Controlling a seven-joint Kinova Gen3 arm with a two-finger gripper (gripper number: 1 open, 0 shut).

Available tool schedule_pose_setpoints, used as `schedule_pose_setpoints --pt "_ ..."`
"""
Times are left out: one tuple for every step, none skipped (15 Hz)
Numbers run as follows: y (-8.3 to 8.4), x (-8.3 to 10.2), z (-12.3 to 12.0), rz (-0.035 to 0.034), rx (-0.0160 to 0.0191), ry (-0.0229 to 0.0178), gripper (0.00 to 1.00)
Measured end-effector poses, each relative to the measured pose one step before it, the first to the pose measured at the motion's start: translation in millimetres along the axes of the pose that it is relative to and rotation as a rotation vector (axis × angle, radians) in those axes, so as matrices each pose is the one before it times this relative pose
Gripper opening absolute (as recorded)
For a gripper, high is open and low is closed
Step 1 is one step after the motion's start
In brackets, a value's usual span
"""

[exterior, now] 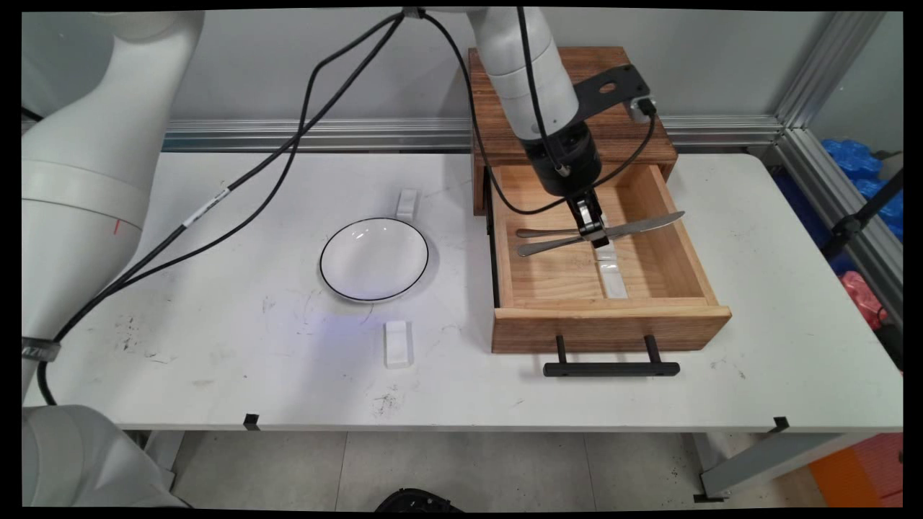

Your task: Place the picked object into the drawer

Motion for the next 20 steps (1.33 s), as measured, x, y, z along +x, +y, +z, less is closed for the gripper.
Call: schedule_pose_setpoints --pt "-0.36 0.21 3.23 0.00014 0.00085 -0.00019 0.0" --pt "-0.24 0.08 1.99 0.00009 0.00051 0.00013 0.0" --pt "-0.22 0.15 2.52 0.0004 0.00041 0.00071 0.0" --pt "-0.17 0.14 2.21 0.00038 0.00023 0.0007 0.0" --pt "-0.24 0.18 2.26 0.00036 0.00026 0.00095 0.0" --pt "-0.28 0.15 2.26 0.00049 0.00067 0.00106 0.0" --pt "-0.43 0.11 2.72 0.00058 0.00107 0.0011 0.0" --pt "-0.77 0.19 3.77 0.00103 0.00163 0.00175 0.0" --pt "-0.57 0.21 2.82 0.0011 0.00097 0.00119 0.0" --pt "-0.6 0.0 3.06 0.00105 0.00104 0.00083 0.0" --pt "-0.39 -0.39 2.82 -0.00031 0.00041 0.00035 0.0" --pt "-0.05 -0.28 1.61 -0.00023 -0.00009 -0.00028 0.0" --pt "0.32 -0.8 3.09 0.00038 -0.00107 -0.00084 0.0" --pt "0.56 -0.91 3.0 0.00054 -0.00166 -0.00132 0.0" --pt "0.35 -0.58 1.68 0.00005 -0.00089 -0.00071 0.0" --pt "0.49 -0.6 1.72 0.00034 -0.00117 -0.00079 0.0" --pt "0.71 -0.98 2.27 -0.00015 -0.0017 -0.00137 0.0" --pt "0.73 -0.88 1.8 -0.00018 -0.00158 -0.00141 0.0" --pt "0.96 -1.24 2.06 0.0001 -0.00195 -0.00191 0.0" --pt "0.66 -1.11 1.61 -0.00019 -0.00153 -0.00156 0.0"
